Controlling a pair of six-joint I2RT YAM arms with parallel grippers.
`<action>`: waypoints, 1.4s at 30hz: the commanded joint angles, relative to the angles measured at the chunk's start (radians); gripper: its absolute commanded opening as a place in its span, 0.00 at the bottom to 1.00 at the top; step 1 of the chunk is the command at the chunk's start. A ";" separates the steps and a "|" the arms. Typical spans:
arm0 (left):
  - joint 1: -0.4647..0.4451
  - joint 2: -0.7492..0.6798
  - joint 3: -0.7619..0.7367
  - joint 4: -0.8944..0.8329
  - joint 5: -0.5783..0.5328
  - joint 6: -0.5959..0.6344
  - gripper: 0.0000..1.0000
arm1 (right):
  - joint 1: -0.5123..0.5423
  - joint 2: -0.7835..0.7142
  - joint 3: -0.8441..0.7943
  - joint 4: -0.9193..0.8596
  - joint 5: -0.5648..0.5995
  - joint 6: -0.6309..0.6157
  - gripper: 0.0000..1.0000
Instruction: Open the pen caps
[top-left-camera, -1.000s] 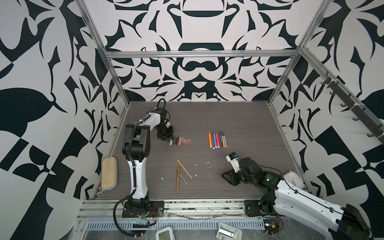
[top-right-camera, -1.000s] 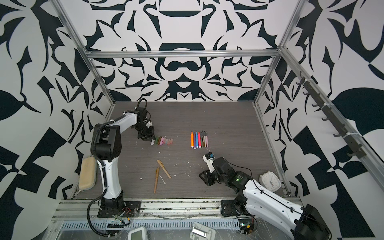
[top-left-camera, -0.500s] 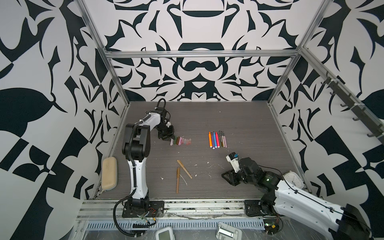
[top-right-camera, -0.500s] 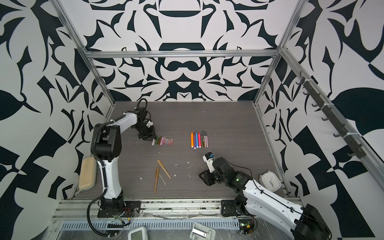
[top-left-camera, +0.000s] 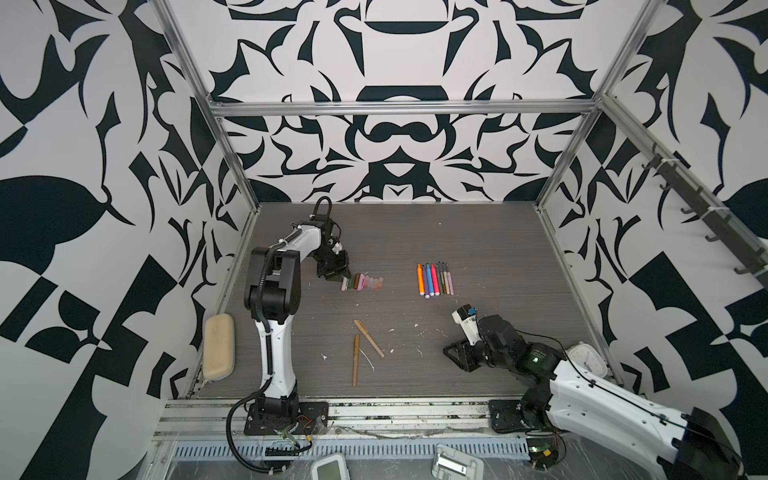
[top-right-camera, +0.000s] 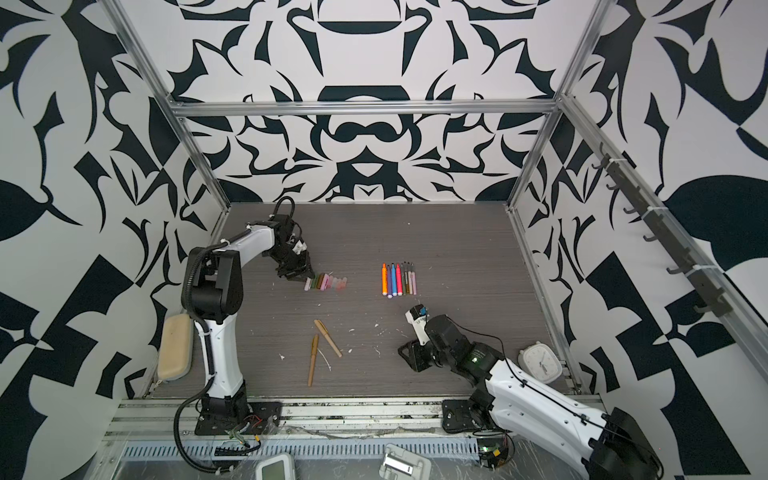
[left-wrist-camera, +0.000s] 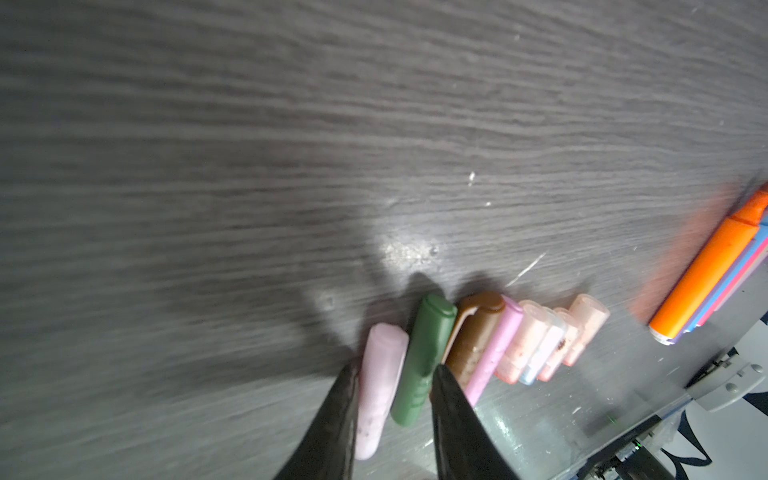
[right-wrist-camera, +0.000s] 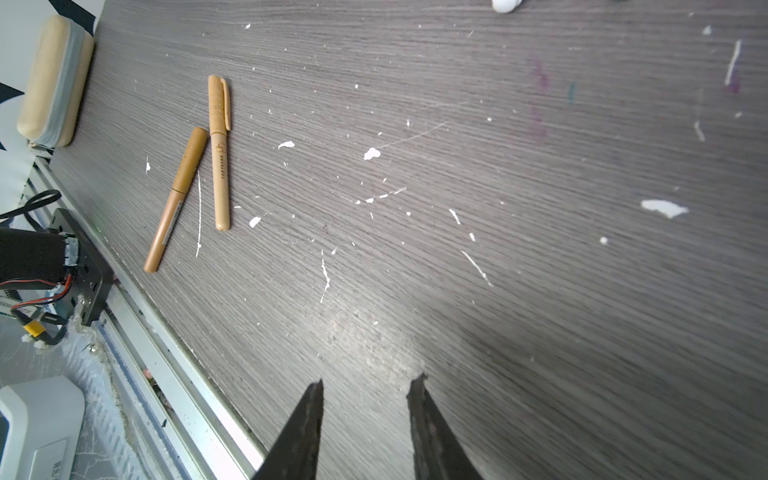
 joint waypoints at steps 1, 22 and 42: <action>0.005 -0.005 0.018 -0.031 0.001 -0.003 0.33 | 0.005 0.008 0.010 0.019 0.015 0.005 0.38; 0.003 -0.301 -0.012 0.007 -0.124 -0.011 0.38 | 0.144 0.248 0.121 0.102 0.114 0.094 0.31; -0.100 -0.424 -0.028 0.007 -0.362 0.029 0.40 | 0.442 1.082 0.967 -0.285 0.320 -0.124 0.34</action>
